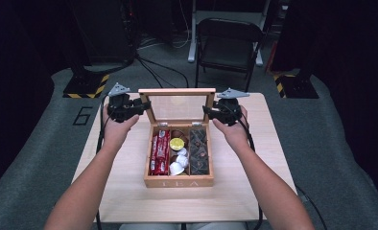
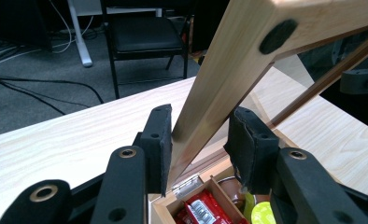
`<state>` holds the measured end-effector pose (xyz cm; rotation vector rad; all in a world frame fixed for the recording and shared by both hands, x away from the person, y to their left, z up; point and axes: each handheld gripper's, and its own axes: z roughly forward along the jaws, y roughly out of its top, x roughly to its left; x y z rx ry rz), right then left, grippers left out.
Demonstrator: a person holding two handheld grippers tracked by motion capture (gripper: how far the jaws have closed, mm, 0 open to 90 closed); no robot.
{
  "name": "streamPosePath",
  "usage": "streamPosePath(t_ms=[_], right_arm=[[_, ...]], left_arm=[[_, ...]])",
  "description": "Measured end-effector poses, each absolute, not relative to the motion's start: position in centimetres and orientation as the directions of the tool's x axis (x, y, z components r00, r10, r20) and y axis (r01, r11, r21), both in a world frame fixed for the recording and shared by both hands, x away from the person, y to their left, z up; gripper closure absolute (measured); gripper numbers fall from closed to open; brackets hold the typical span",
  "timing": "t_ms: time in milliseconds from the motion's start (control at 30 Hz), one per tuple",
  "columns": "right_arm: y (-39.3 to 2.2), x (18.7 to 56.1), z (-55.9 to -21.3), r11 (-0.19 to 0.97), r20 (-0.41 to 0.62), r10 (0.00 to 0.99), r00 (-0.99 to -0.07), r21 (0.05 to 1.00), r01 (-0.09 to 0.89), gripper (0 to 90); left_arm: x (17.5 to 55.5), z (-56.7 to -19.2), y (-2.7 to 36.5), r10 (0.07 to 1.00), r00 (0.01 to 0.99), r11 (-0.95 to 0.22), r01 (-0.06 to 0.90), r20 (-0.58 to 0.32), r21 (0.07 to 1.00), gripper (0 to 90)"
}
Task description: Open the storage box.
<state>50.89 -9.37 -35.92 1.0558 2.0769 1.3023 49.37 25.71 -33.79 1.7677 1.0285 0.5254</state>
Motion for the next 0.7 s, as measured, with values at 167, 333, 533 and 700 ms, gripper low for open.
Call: streamPosePath(t_ms=[167,333,533,700], right_arm=[[-9.4,51.3,-36.4,0.256,0.017,0.805,-0.594,0.892,0.372,54.9],[-9.3,51.7,-37.0,0.258,0.024,0.806,-0.591,0.885,0.387,55.0],[-9.1,52.1,-37.8,0.268,0.014,0.815,-0.579,0.877,0.398,55.1],[-9.0,52.5,-38.7,0.271,0.019,0.817,-0.576,0.869,0.413,56.5]], left_arm=[[49.7,-33.9,25.7,0.832,0.542,-0.142,0.413,-0.117,0.9,60.2],[50.0,-34.1,25.7,0.831,0.546,-0.153,0.415,-0.11,0.897,60.5],[50.1,-34.1,25.7,0.832,0.542,-0.145,0.418,-0.118,0.897,60.8],[50.3,-34.1,25.8,0.832,0.542,-0.145,0.419,-0.119,0.896,60.9]])
